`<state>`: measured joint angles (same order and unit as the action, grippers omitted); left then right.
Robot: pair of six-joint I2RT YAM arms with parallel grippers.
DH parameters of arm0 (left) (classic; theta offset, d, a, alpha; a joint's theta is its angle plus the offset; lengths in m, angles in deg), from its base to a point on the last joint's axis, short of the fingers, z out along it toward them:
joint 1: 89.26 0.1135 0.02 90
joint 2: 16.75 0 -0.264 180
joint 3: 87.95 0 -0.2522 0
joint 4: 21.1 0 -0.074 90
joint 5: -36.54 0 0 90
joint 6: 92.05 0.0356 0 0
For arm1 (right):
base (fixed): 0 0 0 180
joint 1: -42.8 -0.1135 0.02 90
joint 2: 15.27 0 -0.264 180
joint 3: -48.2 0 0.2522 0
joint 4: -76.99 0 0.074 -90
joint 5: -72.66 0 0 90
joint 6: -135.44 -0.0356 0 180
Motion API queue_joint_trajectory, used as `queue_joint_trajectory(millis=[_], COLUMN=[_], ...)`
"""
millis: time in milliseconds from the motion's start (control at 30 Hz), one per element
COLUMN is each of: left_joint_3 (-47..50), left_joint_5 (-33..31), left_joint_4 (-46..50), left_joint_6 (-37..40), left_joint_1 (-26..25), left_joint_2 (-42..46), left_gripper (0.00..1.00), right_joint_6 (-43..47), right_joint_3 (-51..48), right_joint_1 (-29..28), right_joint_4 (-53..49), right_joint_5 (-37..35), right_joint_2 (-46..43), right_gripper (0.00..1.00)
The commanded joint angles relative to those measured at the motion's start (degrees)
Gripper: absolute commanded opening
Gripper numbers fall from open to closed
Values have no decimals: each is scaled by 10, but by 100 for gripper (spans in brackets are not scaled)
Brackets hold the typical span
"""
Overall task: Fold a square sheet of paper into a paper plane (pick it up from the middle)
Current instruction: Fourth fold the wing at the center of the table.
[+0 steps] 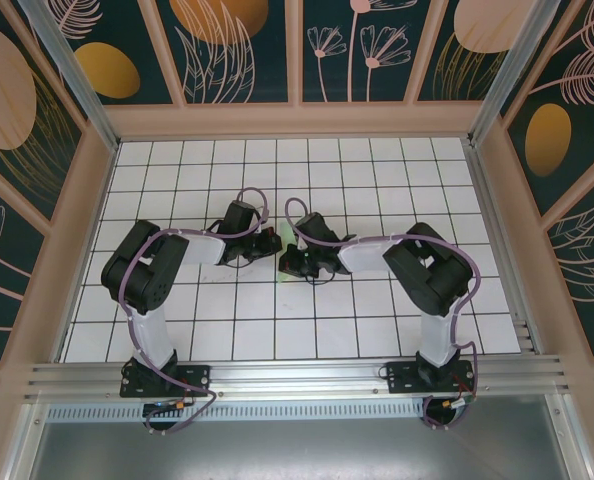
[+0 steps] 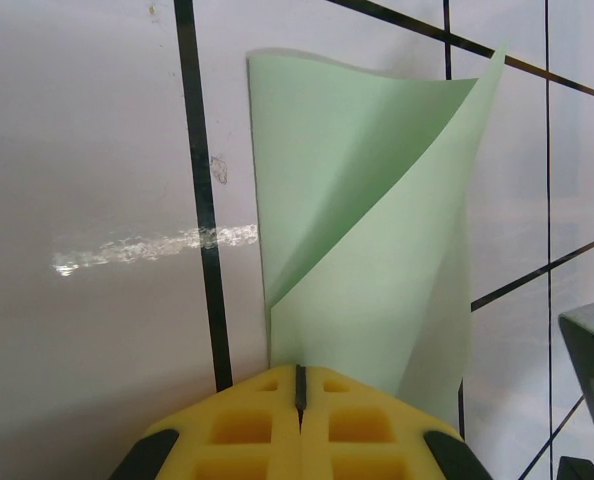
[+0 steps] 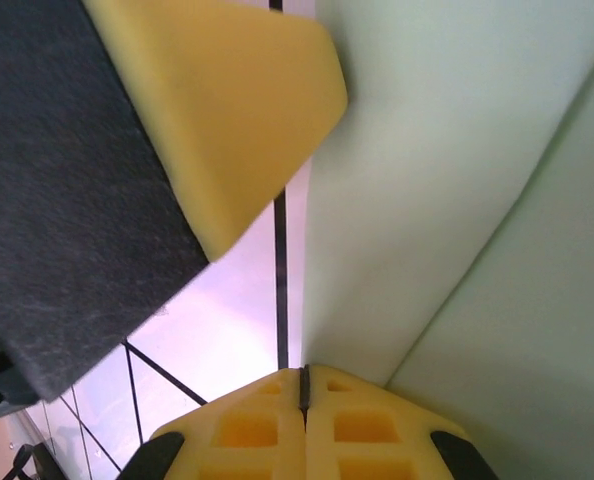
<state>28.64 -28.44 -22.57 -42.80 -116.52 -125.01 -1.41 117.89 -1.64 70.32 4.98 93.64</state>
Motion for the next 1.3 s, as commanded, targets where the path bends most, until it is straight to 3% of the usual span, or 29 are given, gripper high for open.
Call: queue_joint_trajectory(millis=[0, 267, 533, 833, 1067, 1267], left_joint_3=[14, 15, 15, 13, 11, 9], left_joint_5=[-21, -21, -22, -22, -21, -20], left_joint_4=[25, 26, 29, 29, 32, 34], left_joint_6=[6, 8, 10, 12, 15, 16], left_joint_1=[1, 1, 1, 1, 0, 1], left_joint_2=[-27, -28, -26, -26, -24, -24], left_gripper=[1, 0, 0, 0, 0, 0], right_joint_6=[4, -9, -7, -6, 0, 2], right_joint_3=[25, 15, 9, 11, 28, 47], right_joint_1=[15, 23, 36, 52, 65, 80], right_joint_4=[-9, -7, 19, 18, 22, 19], right_joint_5=[-19, -14, -11, -14, -14, -19], right_joint_2=[-12, 41, -11, 38, 3, 34], right_gripper=[0, 0, 0, 0, 0, 0])
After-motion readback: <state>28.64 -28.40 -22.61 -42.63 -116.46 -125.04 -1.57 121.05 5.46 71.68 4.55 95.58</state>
